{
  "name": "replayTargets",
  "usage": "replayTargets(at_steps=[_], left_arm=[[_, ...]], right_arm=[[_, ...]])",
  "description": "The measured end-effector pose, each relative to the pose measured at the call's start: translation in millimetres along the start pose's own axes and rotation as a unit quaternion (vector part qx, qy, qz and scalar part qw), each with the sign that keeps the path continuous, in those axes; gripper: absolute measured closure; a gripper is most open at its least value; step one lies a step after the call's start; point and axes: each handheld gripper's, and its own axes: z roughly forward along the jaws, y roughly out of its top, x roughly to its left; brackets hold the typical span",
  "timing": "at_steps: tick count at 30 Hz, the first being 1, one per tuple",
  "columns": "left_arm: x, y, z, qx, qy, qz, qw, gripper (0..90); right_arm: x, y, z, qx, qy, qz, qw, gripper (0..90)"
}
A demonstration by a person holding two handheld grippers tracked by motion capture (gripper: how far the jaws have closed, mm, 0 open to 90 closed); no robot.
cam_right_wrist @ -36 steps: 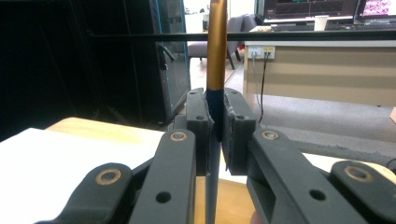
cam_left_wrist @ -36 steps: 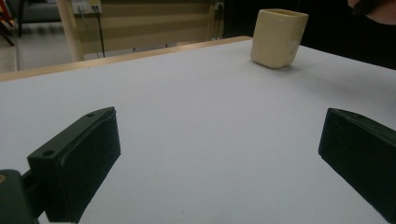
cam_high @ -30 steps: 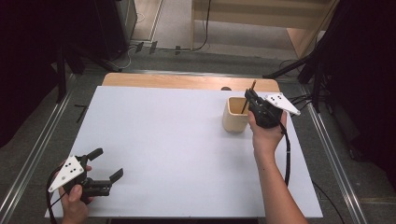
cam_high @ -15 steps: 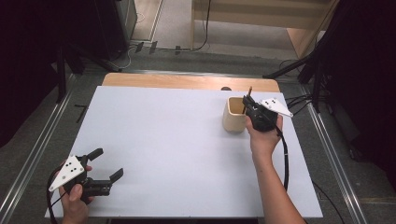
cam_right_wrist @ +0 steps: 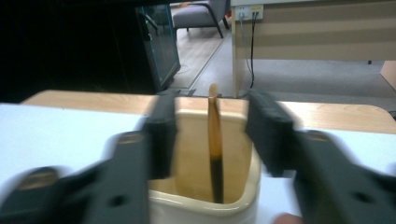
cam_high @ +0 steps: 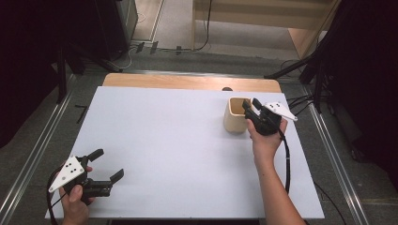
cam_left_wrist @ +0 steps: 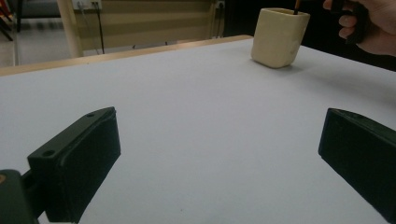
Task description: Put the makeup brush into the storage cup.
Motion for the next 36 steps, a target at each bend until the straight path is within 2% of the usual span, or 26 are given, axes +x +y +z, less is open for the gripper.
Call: replayTargets(at_steps=[3,4,7,9,10,14,29,36], left_arm=[[0.4,0.0,-0.2,0.000,0.000,0.000,1.0000,0.0],[0.3,-0.1,0.0,0.000,0.000,-0.001,1.0000,0.0],[-0.2,0.3,0.0,0.000,-0.001,0.000,1.0000,0.0],[-0.6,0.7,-0.1,-0.001,-0.001,0.000,1.0000,0.0],[-0.7,0.8,0.0,-0.002,-0.002,-0.001,1.0000,0.0],[-1.2,1.1,0.0,-0.002,-0.002,0.001,1.0000,0.0],[-2.5,1.5,0.0,-0.002,-0.002,0.004,1.0000,0.0],[-2.4,1.6,-0.5,-0.003,-0.001,0.006,1.0000,0.0]], right_arm=[[-0.1,3.5,-10.5,-0.013,-0.016,-0.012,0.9997,37.6],[-0.8,3.8,-14.1,-0.015,-0.008,-0.006,0.9998,33.5],[-2.1,1.8,-23.7,-0.005,0.011,-0.014,0.9998,12.0],[-2.5,-1.3,-30.5,-0.003,0.021,-0.021,0.9996,1.7],[-2.8,-2.9,-33.9,-0.003,0.027,-0.025,0.9993,0.0],[-5.7,-11.2,-47.6,-0.009,0.039,-0.042,0.9983,0.0],[-20.9,-47.6,-84.9,0.009,0.047,-0.043,0.9979,0.0],[-26.1,-57.7,-101.9,0.015,0.048,-0.041,0.9979,0.0]])
